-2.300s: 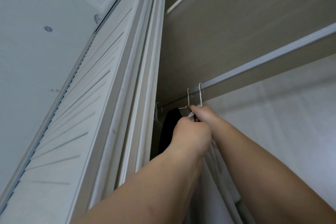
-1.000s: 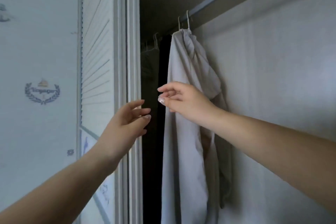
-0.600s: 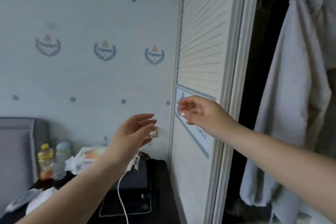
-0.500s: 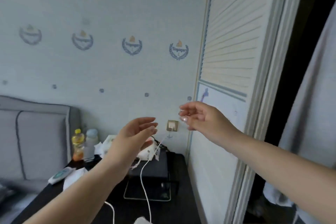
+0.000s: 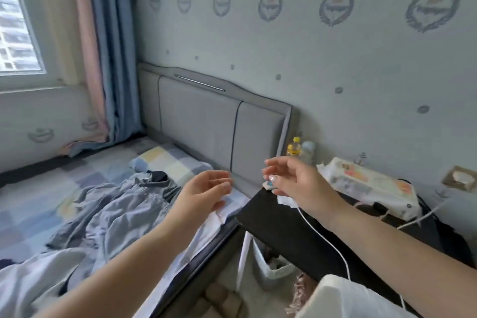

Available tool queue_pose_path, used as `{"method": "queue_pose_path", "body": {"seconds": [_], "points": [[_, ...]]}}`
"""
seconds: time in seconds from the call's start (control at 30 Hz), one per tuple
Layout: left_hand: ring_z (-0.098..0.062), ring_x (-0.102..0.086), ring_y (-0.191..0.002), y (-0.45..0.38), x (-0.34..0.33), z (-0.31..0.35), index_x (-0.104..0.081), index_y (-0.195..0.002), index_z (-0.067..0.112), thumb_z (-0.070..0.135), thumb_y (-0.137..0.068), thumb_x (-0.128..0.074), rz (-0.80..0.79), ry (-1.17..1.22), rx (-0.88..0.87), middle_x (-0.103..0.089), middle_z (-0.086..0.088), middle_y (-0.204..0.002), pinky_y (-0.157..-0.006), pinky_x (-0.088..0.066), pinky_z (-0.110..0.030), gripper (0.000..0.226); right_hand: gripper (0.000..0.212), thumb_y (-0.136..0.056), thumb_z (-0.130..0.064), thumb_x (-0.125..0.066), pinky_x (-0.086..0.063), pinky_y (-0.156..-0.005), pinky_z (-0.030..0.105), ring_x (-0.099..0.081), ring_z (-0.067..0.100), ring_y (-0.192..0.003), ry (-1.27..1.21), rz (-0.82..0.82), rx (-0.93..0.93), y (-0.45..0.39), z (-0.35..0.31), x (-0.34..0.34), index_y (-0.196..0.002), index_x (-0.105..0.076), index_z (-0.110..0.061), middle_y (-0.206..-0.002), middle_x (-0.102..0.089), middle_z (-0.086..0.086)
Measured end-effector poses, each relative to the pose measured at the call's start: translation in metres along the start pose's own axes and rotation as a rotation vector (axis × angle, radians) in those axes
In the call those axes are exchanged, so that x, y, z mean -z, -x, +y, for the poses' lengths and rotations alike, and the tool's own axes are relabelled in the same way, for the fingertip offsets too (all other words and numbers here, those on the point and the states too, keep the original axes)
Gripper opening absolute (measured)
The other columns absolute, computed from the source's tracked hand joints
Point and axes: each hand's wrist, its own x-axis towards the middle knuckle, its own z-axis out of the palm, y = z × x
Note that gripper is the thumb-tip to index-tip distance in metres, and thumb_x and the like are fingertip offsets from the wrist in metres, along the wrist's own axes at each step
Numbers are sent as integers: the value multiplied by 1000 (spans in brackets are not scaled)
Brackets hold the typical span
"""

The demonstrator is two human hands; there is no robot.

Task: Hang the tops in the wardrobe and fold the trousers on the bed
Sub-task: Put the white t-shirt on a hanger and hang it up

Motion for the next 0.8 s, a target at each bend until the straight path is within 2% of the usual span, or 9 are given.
{"method": "queue_pose_path", "body": {"seconds": [0.13, 0.2, 0.37, 0.47, 0.67, 0.8], "points": [[-14, -62, -84, 3, 94, -15, -67, -100, 16, 8, -91, -61, 169, -29, 55, -72, -2, -97, -80, -49, -32, 13, 22, -91, -7, -59, -55, -74, 20, -65, 1, -91, -61, -159, -2, -50, 11, -90, -103, -61, -25, -97, -69, -8], [-14, -64, -87, 9, 131, -21, -67, -100, 17, 11, -91, -62, 235, -48, 83, -73, -2, -99, -79, -51, -28, 13, 22, -90, -8, -60, -54, -73, 19, -65, 2, -92, -97, -231, -22, -67, 17, -129, -103, -62, -26, -97, -70, -8], [-14, -65, -86, 36, 220, -45, -68, -99, 17, 10, -90, -63, 454, -28, 147, -73, -2, -94, -82, -50, -33, 12, 23, -90, -8, -60, -54, -77, 24, -66, 6, -96, -168, -473, -69, -103, 29, -232, -105, -62, -26, -100, -70, -6], [-9, -68, -83, 55, 268, -57, -69, -99, 20, 14, -90, -64, 612, -49, 175, -74, 1, -93, -76, -51, -28, 11, 22, -91, -8, -59, -56, -82, 28, -66, 10, -98, -212, -628, -91, -118, 32, -293, -105, -62, -25, -102, -70, -3], [-7, -66, -91, 91, 336, -65, -66, -98, 24, 16, -91, -63, 938, -129, 232, -73, 4, -99, -73, -50, -24, 11, 21, -90, -11, -61, -55, -87, 36, -66, 15, -101, -266, -893, -172, -147, 33, -387, -109, -62, -21, -109, -69, 2], [-14, -65, -95, 113, 366, -76, -66, -101, 22, 15, -92, -61, 1133, -101, 299, -71, 0, -102, -72, -50, -24, 12, 21, -90, -11, -61, -54, -82, 29, -66, 14, -99, -244, -1073, -191, -163, 35, -450, -110, -62, -19, -106, -70, 2]]}}
